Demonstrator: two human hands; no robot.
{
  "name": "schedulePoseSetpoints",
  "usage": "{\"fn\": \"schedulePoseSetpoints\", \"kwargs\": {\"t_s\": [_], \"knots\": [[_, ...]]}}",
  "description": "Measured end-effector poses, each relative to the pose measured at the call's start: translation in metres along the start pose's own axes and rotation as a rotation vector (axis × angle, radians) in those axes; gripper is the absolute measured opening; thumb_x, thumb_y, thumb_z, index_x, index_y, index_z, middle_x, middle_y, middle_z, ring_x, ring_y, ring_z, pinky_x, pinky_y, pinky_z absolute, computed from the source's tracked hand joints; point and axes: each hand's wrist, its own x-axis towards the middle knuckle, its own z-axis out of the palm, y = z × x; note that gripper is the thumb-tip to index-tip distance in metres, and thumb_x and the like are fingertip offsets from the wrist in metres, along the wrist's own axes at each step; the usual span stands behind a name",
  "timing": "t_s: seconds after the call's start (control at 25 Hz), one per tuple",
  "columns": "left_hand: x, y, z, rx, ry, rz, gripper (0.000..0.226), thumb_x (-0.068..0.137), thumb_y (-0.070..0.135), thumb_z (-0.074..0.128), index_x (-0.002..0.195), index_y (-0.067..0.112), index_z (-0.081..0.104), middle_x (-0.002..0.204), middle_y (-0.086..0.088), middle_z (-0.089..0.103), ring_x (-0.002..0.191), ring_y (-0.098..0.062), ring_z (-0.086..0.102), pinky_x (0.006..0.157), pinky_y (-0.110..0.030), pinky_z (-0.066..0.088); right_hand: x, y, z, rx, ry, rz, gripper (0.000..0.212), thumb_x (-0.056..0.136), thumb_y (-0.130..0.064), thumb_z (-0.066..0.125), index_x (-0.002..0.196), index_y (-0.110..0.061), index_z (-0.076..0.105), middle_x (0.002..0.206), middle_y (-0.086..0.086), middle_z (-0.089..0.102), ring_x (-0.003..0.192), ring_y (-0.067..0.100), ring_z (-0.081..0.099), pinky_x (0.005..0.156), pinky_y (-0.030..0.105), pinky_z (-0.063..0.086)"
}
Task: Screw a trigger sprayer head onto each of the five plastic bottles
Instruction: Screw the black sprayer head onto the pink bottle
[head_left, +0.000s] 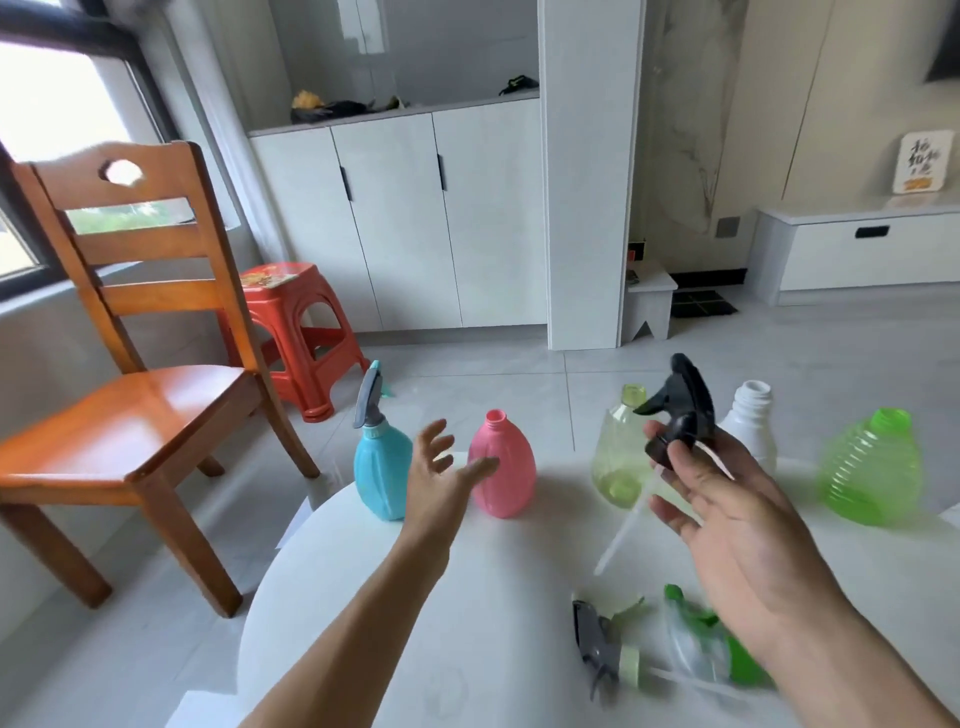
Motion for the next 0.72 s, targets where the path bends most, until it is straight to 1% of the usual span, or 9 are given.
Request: {"fn": "schedulePoseSetpoints", "kwargs": {"t_s": [0.08,0.16,0.2,0.28,0.32,0.36,0.48,0.6,0.72], "knots": [[0.016,-0.012,0.022,0.155,-0.023,-0.016,0.110,0.054,0.038,0.090,0.147,0.033,0.032,0.127,0.007,0.045,0.116,-0.019,0.050,0.089,-0.032,0.048,0.001,-0.004,-0.008,0.020,0.059,-0.034,0.028,0.074,-0.021,0.068,0.100,-0.030,0.069,0.116,0.002,0.075,0.107,0.010,0.067,0.087,0.038,0.038],[0.029,-0.028,0.037,0.288,0.011,-0.020,0.120,0.052,0.039,0.094,0.150,0.031,0.026,0.124,0.005,0.045,0.111,-0.021,0.053,0.096,-0.040,0.050,0.002,-0.008,-0.017,-0.006,0.071,-0.044,0.027,0.074,-0.018,0.066,0.098,-0.031,0.068,0.113,0.002,0.076,0.105,0.013,0.067,0.084,0.037,0.039],[0.034,-0.035,0.042,0.313,0.047,-0.011,0.114,0.051,0.040,0.094,0.146,0.031,0.031,0.122,0.005,0.051,0.105,-0.020,0.057,0.090,-0.038,0.053,0.002,-0.010,-0.021,-0.027,0.067,-0.056,0.029,0.073,-0.017,0.066,0.099,-0.031,0.067,0.113,0.002,0.076,0.104,0.014,0.067,0.082,0.037,0.040],[0.039,-0.045,0.048,0.303,0.109,0.012,0.090,0.050,0.042,0.090,0.125,0.038,0.042,0.113,0.004,0.062,0.087,-0.010,0.061,0.067,-0.025,0.052,0.000,-0.015,-0.029,-0.058,0.059,-0.110,0.038,0.072,-0.016,0.066,0.107,-0.030,0.066,0.113,0.003,0.076,0.102,0.015,0.067,0.079,0.036,0.043],[0.040,-0.046,0.049,0.303,0.131,0.018,0.082,0.049,0.043,0.088,0.117,0.041,0.043,0.108,0.004,0.064,0.083,-0.004,0.059,0.060,-0.021,0.048,-0.001,-0.017,-0.033,-0.071,0.064,-0.138,0.044,0.071,-0.015,0.067,0.113,-0.028,0.066,0.112,0.004,0.076,0.101,0.015,0.067,0.078,0.035,0.044],[0.040,-0.047,0.049,0.312,0.147,0.030,0.080,0.047,0.044,0.086,0.114,0.042,0.043,0.106,0.004,0.063,0.082,-0.003,0.058,0.058,-0.020,0.047,-0.001,-0.020,-0.037,-0.086,0.075,-0.165,0.048,0.072,-0.014,0.067,0.118,-0.026,0.064,0.111,0.005,0.076,0.100,0.016,0.068,0.078,0.035,0.045],[0.029,-0.037,0.042,0.425,0.141,0.149,0.088,0.047,0.042,0.084,0.125,0.032,0.044,0.111,0.001,0.054,0.090,-0.019,0.058,0.062,-0.024,0.048,0.002,-0.026,-0.043,-0.119,0.117,-0.223,0.048,0.082,0.000,0.064,0.126,-0.020,0.060,0.108,0.007,0.076,0.097,0.014,0.068,0.076,0.032,0.050],[-0.005,-0.022,0.019,0.630,0.121,0.368,0.093,0.047,0.035,0.087,0.126,0.031,0.040,0.114,0.002,0.044,0.098,-0.020,0.046,0.068,-0.029,0.047,0.005,-0.030,-0.040,-0.080,0.133,-0.259,0.042,0.087,0.010,0.058,0.120,-0.015,0.060,0.097,0.001,0.076,0.091,0.012,0.069,0.070,0.022,0.056],[-0.045,-0.005,-0.007,0.831,0.181,0.576,0.094,0.045,0.027,0.088,0.127,0.025,0.043,0.119,-0.001,0.046,0.099,-0.021,0.041,0.069,-0.035,0.044,0.002,-0.032,-0.031,-0.076,0.098,-0.281,0.040,0.087,0.011,0.058,0.120,-0.012,0.059,0.093,-0.002,0.076,0.092,0.013,0.070,0.071,0.022,0.057]]}}
